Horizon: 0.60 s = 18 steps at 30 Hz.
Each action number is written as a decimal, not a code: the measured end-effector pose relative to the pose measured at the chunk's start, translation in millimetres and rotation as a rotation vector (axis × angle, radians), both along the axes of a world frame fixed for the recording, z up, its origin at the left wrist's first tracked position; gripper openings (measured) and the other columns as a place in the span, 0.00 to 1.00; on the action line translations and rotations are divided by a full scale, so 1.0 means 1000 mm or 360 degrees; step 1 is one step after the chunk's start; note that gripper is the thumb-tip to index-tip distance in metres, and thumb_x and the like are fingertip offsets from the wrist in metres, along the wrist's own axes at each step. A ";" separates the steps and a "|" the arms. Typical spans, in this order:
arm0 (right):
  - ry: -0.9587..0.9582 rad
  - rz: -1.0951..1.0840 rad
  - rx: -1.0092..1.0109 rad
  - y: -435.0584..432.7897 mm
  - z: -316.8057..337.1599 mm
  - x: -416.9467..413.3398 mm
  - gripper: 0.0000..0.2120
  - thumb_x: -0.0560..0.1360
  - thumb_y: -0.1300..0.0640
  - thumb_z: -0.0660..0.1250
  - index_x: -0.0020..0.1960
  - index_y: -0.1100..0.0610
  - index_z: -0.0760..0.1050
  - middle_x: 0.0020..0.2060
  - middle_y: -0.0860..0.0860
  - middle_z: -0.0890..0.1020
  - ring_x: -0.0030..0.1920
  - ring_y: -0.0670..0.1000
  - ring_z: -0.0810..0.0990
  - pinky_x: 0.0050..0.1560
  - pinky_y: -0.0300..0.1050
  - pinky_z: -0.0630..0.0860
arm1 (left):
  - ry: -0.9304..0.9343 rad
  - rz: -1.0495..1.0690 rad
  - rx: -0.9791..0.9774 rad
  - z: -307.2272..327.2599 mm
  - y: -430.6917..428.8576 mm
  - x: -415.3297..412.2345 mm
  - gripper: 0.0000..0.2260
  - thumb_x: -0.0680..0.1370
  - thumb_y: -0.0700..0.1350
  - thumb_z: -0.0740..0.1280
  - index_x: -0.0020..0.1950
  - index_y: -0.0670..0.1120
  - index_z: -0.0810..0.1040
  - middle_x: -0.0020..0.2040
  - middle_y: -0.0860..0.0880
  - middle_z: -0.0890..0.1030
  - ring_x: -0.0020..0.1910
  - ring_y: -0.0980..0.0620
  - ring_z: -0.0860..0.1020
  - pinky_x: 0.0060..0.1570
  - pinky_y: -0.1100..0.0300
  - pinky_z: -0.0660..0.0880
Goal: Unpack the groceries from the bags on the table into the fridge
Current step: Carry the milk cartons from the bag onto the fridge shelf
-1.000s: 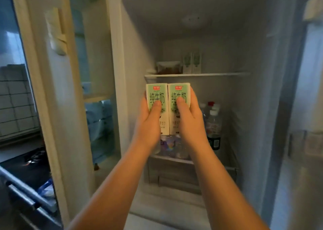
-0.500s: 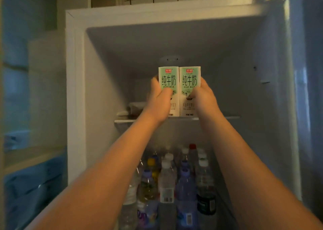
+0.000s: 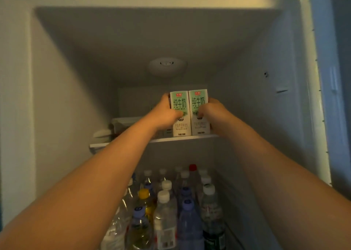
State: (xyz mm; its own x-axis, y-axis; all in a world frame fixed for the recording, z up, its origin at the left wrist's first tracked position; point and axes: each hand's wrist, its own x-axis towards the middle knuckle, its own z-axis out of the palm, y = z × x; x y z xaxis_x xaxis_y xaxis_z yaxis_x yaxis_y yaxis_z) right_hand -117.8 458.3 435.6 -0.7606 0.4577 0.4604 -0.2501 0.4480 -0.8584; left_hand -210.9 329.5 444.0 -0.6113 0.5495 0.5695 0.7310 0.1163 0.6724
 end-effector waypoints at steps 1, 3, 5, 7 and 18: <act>-0.0075 -0.0004 0.0105 0.003 0.001 0.000 0.18 0.74 0.72 0.59 0.56 0.53 0.74 0.54 0.55 0.82 0.55 0.58 0.81 0.58 0.61 0.78 | 0.0055 -0.0008 -0.0073 0.004 -0.003 -0.001 0.35 0.77 0.34 0.69 0.79 0.48 0.56 0.64 0.48 0.77 0.62 0.47 0.78 0.57 0.48 0.80; -0.0295 -0.0076 0.0365 0.008 0.003 0.002 0.17 0.73 0.70 0.63 0.55 0.52 0.76 0.55 0.53 0.83 0.56 0.56 0.81 0.60 0.58 0.78 | 0.0163 -0.0009 -0.0259 0.015 -0.008 -0.001 0.45 0.73 0.32 0.72 0.81 0.52 0.51 0.62 0.49 0.77 0.58 0.49 0.80 0.49 0.53 0.82; -0.0511 -0.0206 0.0546 0.013 0.006 0.006 0.16 0.72 0.65 0.68 0.57 0.53 0.77 0.56 0.51 0.82 0.56 0.55 0.81 0.60 0.57 0.78 | 0.0301 0.0073 -0.0428 0.027 -0.009 -0.002 0.47 0.70 0.33 0.75 0.81 0.51 0.53 0.62 0.49 0.78 0.57 0.49 0.80 0.52 0.49 0.82; -0.0624 -0.0313 0.0608 0.017 0.009 0.007 0.17 0.73 0.61 0.71 0.61 0.53 0.76 0.56 0.51 0.82 0.56 0.56 0.80 0.59 0.55 0.79 | 0.0450 0.0191 -0.0567 0.038 -0.006 -0.004 0.43 0.68 0.37 0.79 0.78 0.49 0.61 0.61 0.50 0.79 0.58 0.49 0.80 0.58 0.46 0.79; -0.0712 -0.0439 0.0540 0.028 0.016 -0.038 0.14 0.76 0.65 0.70 0.60 0.57 0.76 0.49 0.53 0.80 0.50 0.55 0.81 0.50 0.50 0.80 | 0.0845 0.0526 -0.0867 0.053 0.030 -0.049 0.34 0.64 0.49 0.82 0.66 0.51 0.71 0.59 0.50 0.77 0.56 0.47 0.78 0.56 0.46 0.79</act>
State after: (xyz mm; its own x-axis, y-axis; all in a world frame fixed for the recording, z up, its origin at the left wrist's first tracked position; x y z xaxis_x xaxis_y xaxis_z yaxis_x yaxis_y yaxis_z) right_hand -156.0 486.2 451.3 -0.7881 0.5488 0.2787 0.2645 0.7109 -0.6517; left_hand -260.3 360.0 496.9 -0.5143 0.6711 0.5340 0.8064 0.5904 0.0346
